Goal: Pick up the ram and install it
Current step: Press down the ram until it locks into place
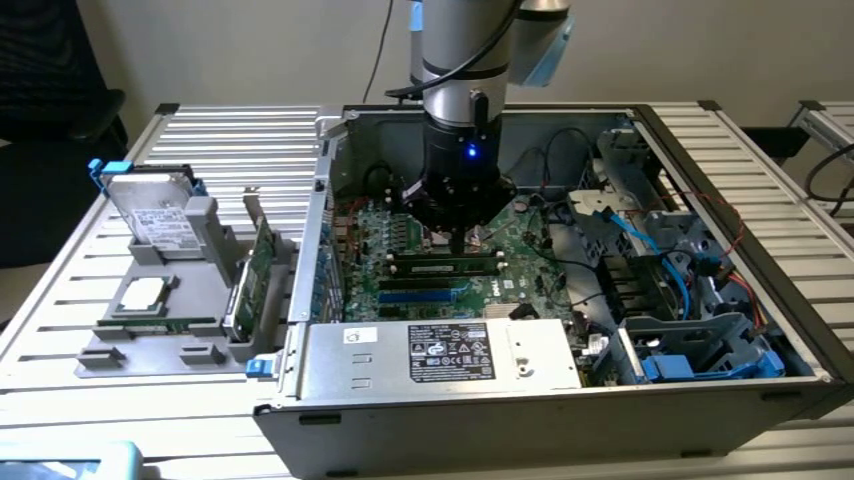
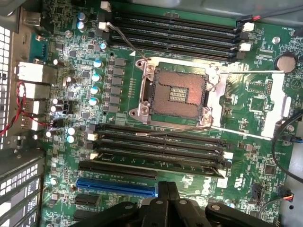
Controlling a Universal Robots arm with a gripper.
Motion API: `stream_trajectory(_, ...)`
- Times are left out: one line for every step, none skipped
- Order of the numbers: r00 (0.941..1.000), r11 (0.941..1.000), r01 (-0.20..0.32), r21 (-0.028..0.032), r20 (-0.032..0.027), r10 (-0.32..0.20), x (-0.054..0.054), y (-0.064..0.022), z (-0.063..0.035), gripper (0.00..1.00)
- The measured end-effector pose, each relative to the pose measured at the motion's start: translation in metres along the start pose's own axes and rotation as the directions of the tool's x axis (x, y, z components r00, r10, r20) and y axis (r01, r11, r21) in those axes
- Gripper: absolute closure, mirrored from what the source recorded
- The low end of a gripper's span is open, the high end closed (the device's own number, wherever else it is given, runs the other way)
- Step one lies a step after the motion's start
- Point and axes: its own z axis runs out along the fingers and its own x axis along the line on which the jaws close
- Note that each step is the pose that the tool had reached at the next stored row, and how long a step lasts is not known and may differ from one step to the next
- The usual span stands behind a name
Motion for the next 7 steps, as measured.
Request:
stream_trajectory(1.0000,1.0000,-0.005,0.0000,0.0003,0.005,0.0000,0.0000,0.0000,0.89)
stream_trajectory(1.0000,1.0000,-0.009,0.0002,0.0002,0.009,0.0000,0.0000,0.0000,0.89)
stream_trajectory(1.0000,1.0000,-0.009,0.0002,0.0001,0.009,0.0000,0.0000,0.0000,0.89)
stream_trajectory(1.0000,1.0000,-0.009,0.0003,0.0000,0.009,0.0001,0.0000,0.0000,0.89)
stream_trajectory(1.0000,1.0000,-0.009,0.0003,0.0001,0.009,0.0001,0.0000,0.0000,0.89)
stream_trajectory(1.0000,1.0000,-0.009,0.0002,0.0001,0.009,0.0001,0.0000,0.0000,0.89)
stream_trajectory(1.0000,1.0000,-0.009,0.0003,0.0000,0.009,0.0001,0.0000,0.0000,0.89)
